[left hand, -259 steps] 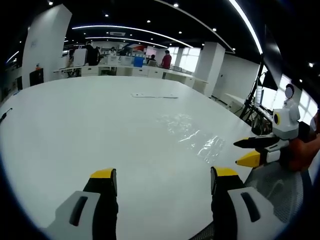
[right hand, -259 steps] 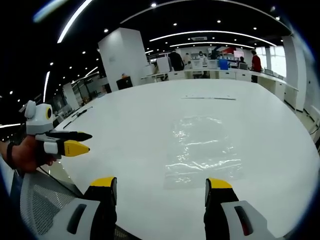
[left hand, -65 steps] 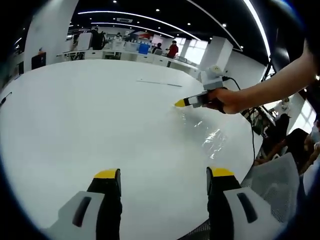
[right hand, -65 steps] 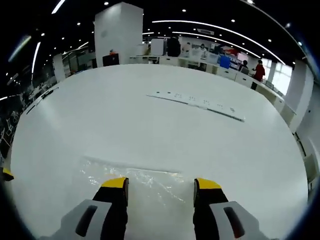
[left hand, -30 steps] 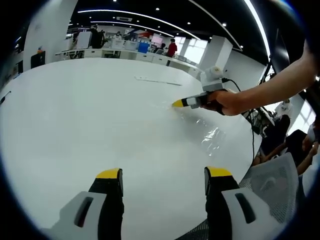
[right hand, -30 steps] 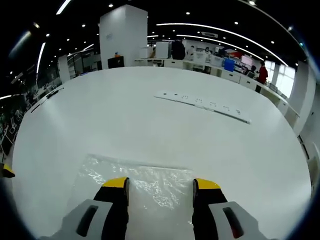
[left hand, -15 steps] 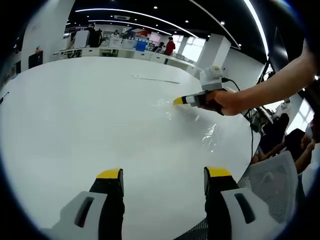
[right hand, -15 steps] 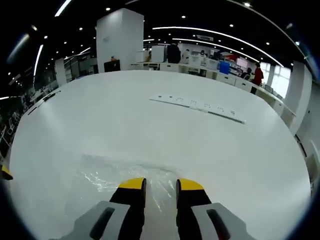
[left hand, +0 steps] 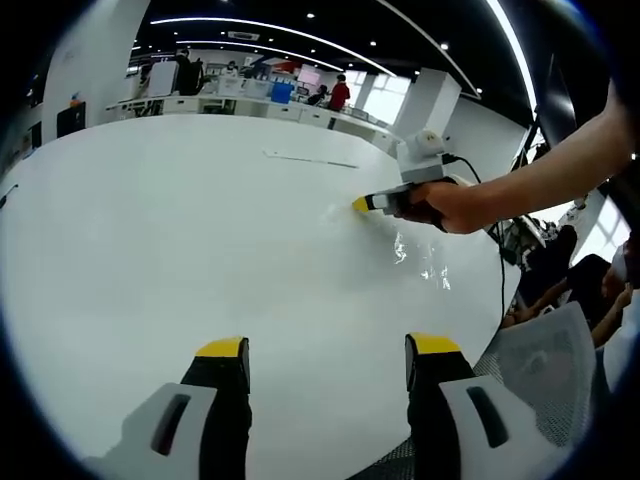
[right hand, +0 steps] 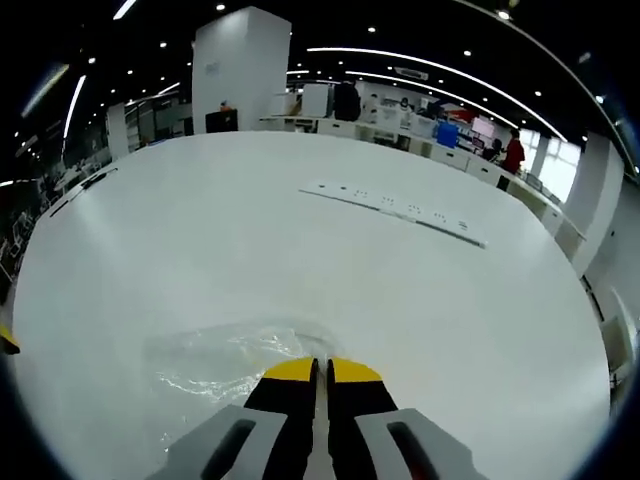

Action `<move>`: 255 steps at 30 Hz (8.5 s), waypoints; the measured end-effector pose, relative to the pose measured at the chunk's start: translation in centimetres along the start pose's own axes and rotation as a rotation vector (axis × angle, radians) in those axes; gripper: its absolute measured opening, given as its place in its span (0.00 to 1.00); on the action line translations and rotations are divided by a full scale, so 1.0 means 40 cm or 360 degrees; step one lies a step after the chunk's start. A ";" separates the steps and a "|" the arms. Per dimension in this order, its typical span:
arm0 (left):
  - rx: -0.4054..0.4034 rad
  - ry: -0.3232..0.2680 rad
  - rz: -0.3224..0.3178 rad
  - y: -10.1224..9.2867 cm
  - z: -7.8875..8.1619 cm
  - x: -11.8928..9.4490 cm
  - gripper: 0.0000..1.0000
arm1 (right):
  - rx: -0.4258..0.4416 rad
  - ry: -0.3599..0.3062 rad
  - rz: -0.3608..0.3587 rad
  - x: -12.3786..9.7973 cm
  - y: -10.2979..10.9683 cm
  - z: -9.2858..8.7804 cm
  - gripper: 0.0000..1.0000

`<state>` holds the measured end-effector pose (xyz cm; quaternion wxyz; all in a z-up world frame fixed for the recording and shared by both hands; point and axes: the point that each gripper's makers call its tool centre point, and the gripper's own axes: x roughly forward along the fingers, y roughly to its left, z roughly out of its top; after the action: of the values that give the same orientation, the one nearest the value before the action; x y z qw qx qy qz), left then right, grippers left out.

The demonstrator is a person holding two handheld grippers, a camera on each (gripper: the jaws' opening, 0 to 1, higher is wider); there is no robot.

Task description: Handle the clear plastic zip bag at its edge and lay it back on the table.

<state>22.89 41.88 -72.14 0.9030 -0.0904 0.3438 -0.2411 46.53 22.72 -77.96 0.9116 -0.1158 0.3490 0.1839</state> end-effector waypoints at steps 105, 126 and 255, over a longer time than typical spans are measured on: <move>0.0829 0.0179 -0.0276 -0.028 0.226 0.113 0.00 | -0.0214 -0.0418 0.0245 -0.346 0.209 0.157 0.00; 0.1036 -0.0126 -0.0018 0.027 0.536 0.084 0.00 | -0.0213 -0.0651 0.0176 -0.342 0.146 0.398 0.00; 0.1535 0.0244 -0.0304 -0.123 0.074 0.003 0.00 | -0.2055 -0.0184 0.0761 -0.470 0.544 -0.069 0.00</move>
<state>23.10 37.53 -68.37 0.7879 0.3246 0.2488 -0.4604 22.89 36.72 -69.02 0.6117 -0.5453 0.1365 0.5567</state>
